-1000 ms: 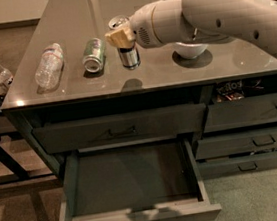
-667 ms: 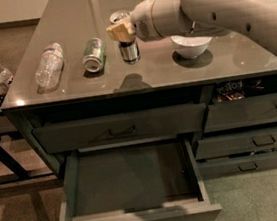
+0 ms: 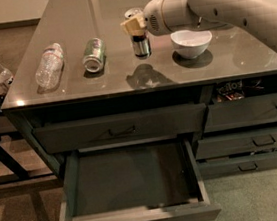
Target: Pick redbull can from middle drawer and place on counter
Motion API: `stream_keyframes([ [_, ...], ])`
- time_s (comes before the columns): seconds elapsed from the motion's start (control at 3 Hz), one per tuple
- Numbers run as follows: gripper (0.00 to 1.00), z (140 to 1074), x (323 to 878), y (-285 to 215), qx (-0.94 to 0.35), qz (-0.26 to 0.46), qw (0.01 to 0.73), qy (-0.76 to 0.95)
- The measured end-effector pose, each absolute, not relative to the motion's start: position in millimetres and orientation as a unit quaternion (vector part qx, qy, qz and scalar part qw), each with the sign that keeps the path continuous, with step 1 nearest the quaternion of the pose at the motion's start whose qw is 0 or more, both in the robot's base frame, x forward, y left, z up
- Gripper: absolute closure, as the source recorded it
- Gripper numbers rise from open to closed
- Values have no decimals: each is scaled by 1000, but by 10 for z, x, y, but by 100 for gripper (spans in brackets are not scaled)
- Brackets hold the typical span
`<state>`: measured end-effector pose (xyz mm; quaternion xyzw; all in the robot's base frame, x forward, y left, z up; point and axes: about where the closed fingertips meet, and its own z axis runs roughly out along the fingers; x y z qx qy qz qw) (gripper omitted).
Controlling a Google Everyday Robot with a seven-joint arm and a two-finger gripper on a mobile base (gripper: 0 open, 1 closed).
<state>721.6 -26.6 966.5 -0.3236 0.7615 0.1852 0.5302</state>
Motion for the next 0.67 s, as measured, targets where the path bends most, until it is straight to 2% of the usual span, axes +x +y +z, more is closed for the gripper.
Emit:
stream_keyframes([
  [0.67, 100, 9318, 7323, -430, -284, 208, 519, 779],
])
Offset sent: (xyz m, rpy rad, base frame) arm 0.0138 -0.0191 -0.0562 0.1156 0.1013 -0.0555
